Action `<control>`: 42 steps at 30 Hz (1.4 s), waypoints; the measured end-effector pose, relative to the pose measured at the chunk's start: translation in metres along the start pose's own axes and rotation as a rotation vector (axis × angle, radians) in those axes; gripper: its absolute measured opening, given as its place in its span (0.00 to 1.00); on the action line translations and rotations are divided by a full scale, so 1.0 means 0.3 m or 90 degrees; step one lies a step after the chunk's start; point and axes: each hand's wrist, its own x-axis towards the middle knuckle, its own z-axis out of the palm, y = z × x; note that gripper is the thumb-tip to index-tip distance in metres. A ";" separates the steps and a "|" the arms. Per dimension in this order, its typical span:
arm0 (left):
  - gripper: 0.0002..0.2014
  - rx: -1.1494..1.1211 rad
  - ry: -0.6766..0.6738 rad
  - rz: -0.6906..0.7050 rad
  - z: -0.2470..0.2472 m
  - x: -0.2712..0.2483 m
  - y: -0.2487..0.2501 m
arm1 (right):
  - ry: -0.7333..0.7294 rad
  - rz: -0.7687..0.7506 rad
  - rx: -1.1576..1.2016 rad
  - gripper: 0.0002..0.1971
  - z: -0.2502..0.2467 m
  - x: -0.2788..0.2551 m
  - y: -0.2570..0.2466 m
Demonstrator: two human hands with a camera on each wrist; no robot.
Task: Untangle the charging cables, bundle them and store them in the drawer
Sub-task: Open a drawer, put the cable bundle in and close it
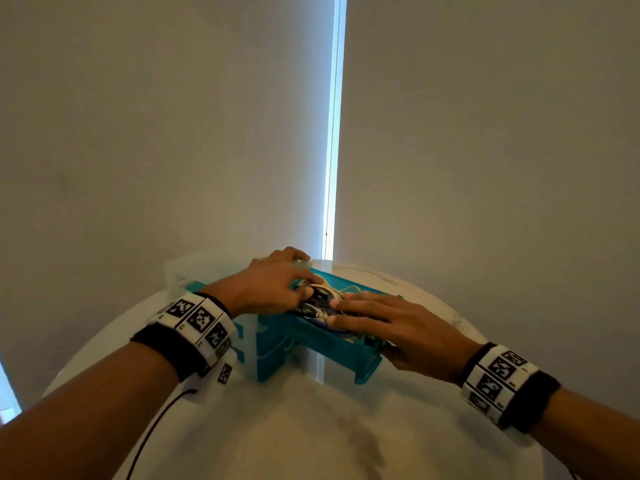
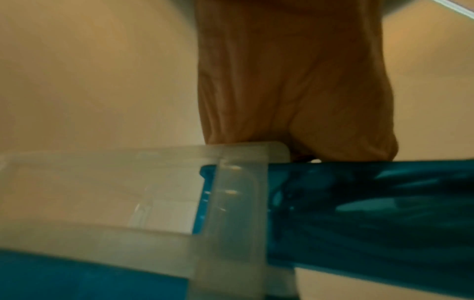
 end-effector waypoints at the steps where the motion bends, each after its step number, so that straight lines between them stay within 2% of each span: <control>1: 0.20 -0.014 0.013 0.000 0.001 0.004 0.000 | -0.008 -0.004 0.011 0.46 -0.010 0.007 0.003; 6: 0.20 -0.055 0.029 0.011 -0.006 0.015 -0.026 | -0.078 0.012 0.081 0.47 -0.049 0.057 0.011; 11: 0.33 -0.137 0.070 0.034 -0.001 -0.008 -0.038 | -0.089 0.068 0.094 0.46 -0.021 0.125 0.010; 15: 0.27 -0.229 0.022 0.014 -0.015 -0.014 -0.040 | -0.082 0.080 0.115 0.48 0.014 0.199 0.002; 19: 0.36 -0.298 -0.004 -0.013 -0.044 -0.032 -0.065 | -0.009 0.070 0.041 0.49 0.076 0.230 -0.013; 22: 0.31 -0.344 -0.024 -0.026 -0.044 -0.037 -0.069 | 0.106 0.132 0.014 0.50 0.094 0.198 -0.004; 24: 0.26 -0.349 -0.021 -0.030 -0.036 -0.031 -0.065 | 0.162 0.139 0.012 0.46 0.100 0.169 0.004; 26: 0.27 -0.341 -0.012 -0.030 -0.030 -0.027 -0.063 | 0.173 0.123 -0.004 0.40 0.107 0.149 0.009; 30: 0.41 -0.246 -0.040 -0.017 -0.029 -0.031 -0.058 | 0.195 0.119 -0.012 0.37 0.124 0.133 -0.004; 32: 0.44 -0.218 -0.056 0.006 -0.033 -0.031 -0.058 | 0.196 0.114 -0.016 0.35 0.129 0.139 -0.015; 36: 0.38 -0.261 -0.064 0.016 -0.046 -0.024 -0.062 | 0.166 0.138 0.000 0.36 0.129 0.164 -0.026; 40: 0.27 -0.297 -0.044 0.028 -0.053 -0.025 -0.067 | 0.162 0.245 0.088 0.34 0.116 0.152 -0.025; 42: 0.23 -0.307 -0.043 0.033 -0.052 -0.025 -0.069 | 0.187 0.209 0.048 0.33 0.124 0.139 -0.021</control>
